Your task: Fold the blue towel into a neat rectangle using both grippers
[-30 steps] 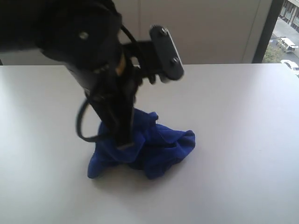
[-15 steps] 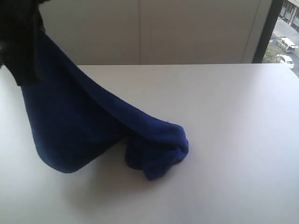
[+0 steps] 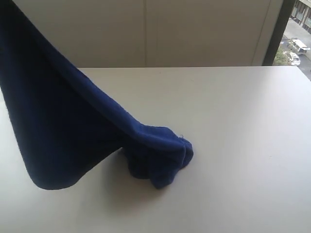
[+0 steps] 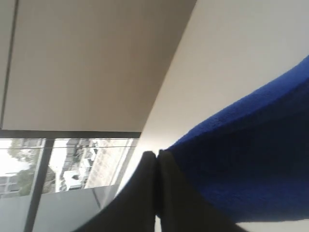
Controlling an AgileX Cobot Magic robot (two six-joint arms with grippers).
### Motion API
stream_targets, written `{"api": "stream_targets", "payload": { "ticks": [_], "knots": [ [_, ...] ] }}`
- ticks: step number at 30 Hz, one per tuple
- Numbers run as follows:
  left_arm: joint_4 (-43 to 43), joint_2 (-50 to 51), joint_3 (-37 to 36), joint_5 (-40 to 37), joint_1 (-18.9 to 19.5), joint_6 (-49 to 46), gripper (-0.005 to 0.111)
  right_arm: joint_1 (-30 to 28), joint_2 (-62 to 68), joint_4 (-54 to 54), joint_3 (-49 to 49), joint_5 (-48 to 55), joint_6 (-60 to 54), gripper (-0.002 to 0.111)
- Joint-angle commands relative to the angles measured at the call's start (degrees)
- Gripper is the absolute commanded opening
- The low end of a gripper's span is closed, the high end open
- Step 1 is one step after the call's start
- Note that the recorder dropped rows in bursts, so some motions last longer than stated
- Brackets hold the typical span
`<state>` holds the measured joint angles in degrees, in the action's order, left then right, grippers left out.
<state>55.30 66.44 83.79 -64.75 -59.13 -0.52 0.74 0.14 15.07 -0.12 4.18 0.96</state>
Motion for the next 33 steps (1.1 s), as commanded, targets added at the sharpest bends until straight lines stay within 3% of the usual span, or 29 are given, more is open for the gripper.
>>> {"api": "stream_targets", "payload": {
  "ticks": [1, 4, 7, 10, 15, 19, 22, 28, 30, 33],
  "knots": [
    [6.9, -1.1, 0.3, -5.2, -0.2, 0.5, 0.0, -0.1, -0.1, 8.9, 0.1, -19.5, 17.8, 0.0],
    [7.3, -1.1, 0.3, -5.2, -0.2, 0.5, 0.0, -0.1, -0.1, 9.0, 0.1, -29.4, 27.4, 0.0],
    [7.0, -1.1, 0.3, -5.2, -0.2, 0.5, 0.0, -0.1, -0.1, 8.5, 0.1, -28.1, 27.8, 0.0],
    [4.9, -1.1, 0.2, -5.2, -0.2, 0.5, 0.0, -0.1, 0.8, 8.2, -1.7, -12.0, 26.9, 0.0],
    [-1.0, -1.1, 0.2, -5.2, -0.2, 0.5, 0.0, -0.1, 14.3, 8.2, -8.8, 1.2, 16.8, 0.0],
    [-2.3, -1.1, 0.2, -5.2, -0.2, 0.5, 0.0, -0.1, 30.0, 10.2, -20.7, 15.5, -1.9, 0.0],
    [-3.3, -1.1, 0.2, -5.2, -0.2, 0.5, 0.0, -0.1, 43.9, 16.6, -32.6, 31.1, -23.2, 0.0],
    [-7.2, -1.1, 0.2, -5.2, -0.2, 0.5, 0.0, 0.0, 71.0, 39.0, -48.6, 58.5, -63.6, 0.0],
    [-8.2, -1.1, 0.2, -5.2, -0.2, 0.5, 0.0, 1.0, 76.6, 44.9, -50.8, 63.1, -76.2, 0.003],
    [-9.6, -1.1, 0.0, -5.2, -0.2, 0.5, 0.0, 4.1, 82.5, 46.7, -52.8, 59.5, -92.2, 0.014]
  ]
}}
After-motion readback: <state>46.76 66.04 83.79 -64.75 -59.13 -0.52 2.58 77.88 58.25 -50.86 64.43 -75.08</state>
